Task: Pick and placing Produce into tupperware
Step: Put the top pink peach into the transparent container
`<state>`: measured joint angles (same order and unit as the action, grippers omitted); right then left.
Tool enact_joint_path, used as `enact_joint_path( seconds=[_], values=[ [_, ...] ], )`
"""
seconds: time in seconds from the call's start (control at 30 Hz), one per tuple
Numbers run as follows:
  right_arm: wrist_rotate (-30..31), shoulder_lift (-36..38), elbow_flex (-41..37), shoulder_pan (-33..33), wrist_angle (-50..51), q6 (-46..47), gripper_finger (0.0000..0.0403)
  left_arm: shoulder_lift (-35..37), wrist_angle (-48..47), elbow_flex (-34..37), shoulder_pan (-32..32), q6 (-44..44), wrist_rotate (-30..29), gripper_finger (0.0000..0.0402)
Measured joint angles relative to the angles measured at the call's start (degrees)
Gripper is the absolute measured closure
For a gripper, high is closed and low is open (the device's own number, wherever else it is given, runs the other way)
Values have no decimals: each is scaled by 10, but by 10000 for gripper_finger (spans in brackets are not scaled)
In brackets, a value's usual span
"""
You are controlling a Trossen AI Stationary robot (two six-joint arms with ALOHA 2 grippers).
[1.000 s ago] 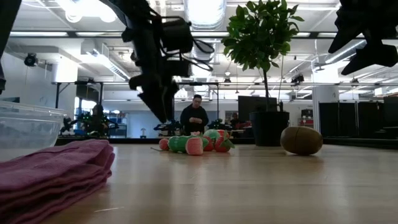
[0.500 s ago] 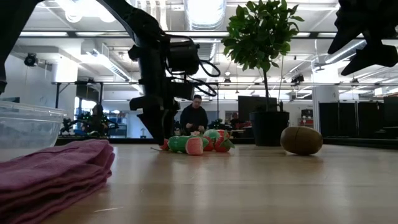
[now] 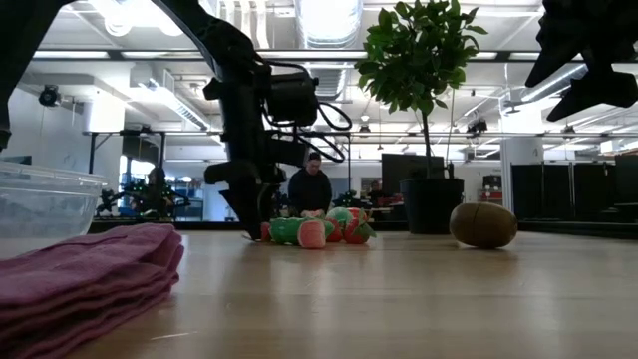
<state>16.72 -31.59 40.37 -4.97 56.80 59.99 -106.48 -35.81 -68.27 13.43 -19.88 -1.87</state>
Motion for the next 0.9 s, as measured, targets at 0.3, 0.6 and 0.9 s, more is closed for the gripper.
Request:
enact_joint_path(
  seconds=[0.3, 0.6, 0.9],
  values=[
    [0, 0, 0, 0, 0, 11, 77, 0, 29, 6, 0, 0, 0, 263],
    [0, 0, 0, 0, 0, 11, 77, 0, 27, 11, -1, 2, -1, 263],
    [0, 0, 0, 0, 0, 11, 77, 0, 23, 9, -1, 5, -2, 279]
  ],
)
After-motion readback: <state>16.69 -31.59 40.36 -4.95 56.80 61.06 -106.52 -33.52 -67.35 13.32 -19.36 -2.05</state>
